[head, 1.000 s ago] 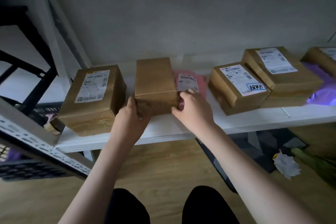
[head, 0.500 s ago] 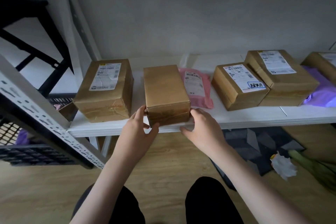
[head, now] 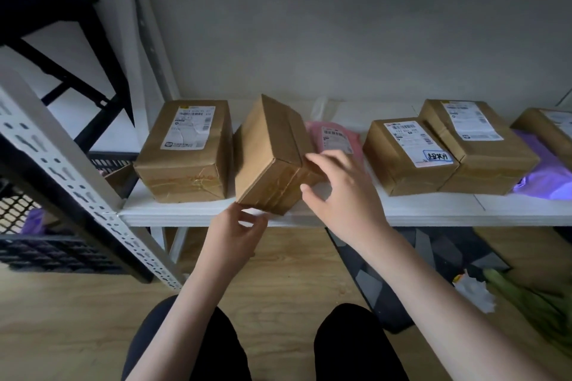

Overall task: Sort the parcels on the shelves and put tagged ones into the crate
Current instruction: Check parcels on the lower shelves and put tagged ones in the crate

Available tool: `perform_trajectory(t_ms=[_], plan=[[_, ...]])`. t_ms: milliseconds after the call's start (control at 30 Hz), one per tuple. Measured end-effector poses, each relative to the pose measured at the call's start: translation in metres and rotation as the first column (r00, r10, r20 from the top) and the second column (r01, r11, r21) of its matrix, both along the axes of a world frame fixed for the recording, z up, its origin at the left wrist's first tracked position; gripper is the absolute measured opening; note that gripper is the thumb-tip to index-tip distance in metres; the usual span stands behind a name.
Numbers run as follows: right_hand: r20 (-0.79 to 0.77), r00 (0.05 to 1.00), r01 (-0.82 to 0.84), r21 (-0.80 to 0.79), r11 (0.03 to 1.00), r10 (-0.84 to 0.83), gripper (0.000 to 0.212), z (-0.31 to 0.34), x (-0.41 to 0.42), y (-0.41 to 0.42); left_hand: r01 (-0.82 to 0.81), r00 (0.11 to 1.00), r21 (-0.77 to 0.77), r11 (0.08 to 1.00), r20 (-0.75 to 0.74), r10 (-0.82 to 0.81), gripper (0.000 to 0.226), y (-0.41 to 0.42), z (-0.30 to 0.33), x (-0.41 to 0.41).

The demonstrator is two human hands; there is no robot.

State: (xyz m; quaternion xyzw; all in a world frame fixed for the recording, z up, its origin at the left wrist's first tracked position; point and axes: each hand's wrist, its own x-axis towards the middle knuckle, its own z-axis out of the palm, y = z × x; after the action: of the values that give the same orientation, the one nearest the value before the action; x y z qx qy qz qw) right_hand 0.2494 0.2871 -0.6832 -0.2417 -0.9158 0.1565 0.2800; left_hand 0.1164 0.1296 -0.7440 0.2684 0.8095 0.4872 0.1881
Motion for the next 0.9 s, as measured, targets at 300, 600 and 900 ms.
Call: perform_trajectory(t_ms=[300,600,900], plan=[[0.063,0.996,-0.054,-0.106,0.993,0.061,0.049,-0.023,-0.023,-0.014,-0.056,0.927,-0.117,0.991,-0.375,0.008,0.017,-0.028,0.017,-0.02],[0.063,0.998,0.005,-0.138,0.99,0.004,0.042,-0.027,-0.006,-0.001,0.084,0.951,0.004,0.996,-0.298,-0.078,0.025,0.008,0.015,-0.005],[0.04,0.999,0.014,0.015,1.0,-0.014,0.051,-0.005,0.006,0.018,0.102,0.991,0.14,0.985,-0.106,-0.088,0.018,0.037,0.008,0.011]])
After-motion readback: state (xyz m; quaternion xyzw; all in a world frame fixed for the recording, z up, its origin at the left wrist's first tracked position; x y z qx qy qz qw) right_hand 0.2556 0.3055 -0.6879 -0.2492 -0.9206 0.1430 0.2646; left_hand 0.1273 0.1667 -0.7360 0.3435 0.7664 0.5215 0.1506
